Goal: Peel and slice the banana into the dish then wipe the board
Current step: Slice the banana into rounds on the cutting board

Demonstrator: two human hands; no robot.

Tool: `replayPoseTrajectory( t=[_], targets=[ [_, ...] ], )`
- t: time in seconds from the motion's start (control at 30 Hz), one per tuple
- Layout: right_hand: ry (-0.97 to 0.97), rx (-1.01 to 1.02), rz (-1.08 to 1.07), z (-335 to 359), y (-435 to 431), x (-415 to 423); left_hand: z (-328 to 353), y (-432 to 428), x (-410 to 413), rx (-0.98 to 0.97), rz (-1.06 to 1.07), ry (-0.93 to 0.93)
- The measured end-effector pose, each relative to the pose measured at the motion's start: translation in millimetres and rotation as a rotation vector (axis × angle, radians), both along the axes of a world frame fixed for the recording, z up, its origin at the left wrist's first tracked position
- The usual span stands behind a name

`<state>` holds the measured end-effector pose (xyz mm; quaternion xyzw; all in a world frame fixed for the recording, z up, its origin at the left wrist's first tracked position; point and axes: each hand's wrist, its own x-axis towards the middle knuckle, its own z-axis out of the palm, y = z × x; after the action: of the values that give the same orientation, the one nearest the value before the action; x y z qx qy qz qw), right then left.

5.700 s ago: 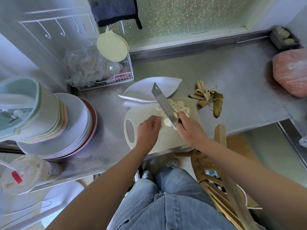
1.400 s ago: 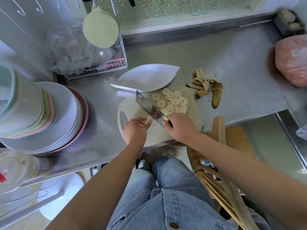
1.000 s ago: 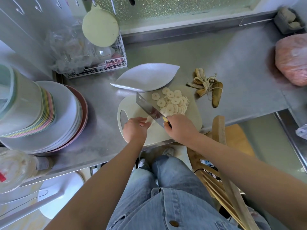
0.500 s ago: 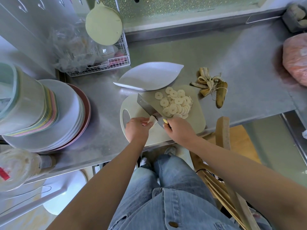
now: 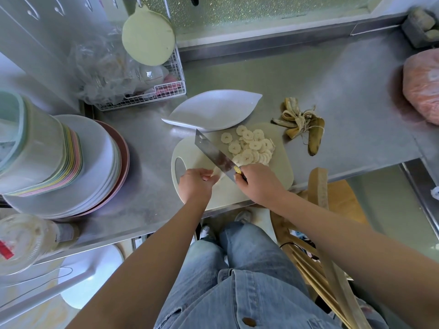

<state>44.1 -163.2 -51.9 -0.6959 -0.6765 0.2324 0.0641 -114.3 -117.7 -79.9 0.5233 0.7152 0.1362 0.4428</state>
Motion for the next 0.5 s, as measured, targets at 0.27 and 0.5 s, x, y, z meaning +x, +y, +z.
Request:
replayPoseTrajectory(
  t=[0.27, 0.5],
  targets=[
    [-0.005, -0.077, -0.014, -8.2, 2.8, -7.5, -0.1, 1.4, -0.2, -0.009, -0.001, -0.014],
    [0.017, -0.078, -0.058, -15.8, -2.0, -7.9, -2.2, 1.2, -0.9, -0.012, 0.004, -0.008]
  ],
)
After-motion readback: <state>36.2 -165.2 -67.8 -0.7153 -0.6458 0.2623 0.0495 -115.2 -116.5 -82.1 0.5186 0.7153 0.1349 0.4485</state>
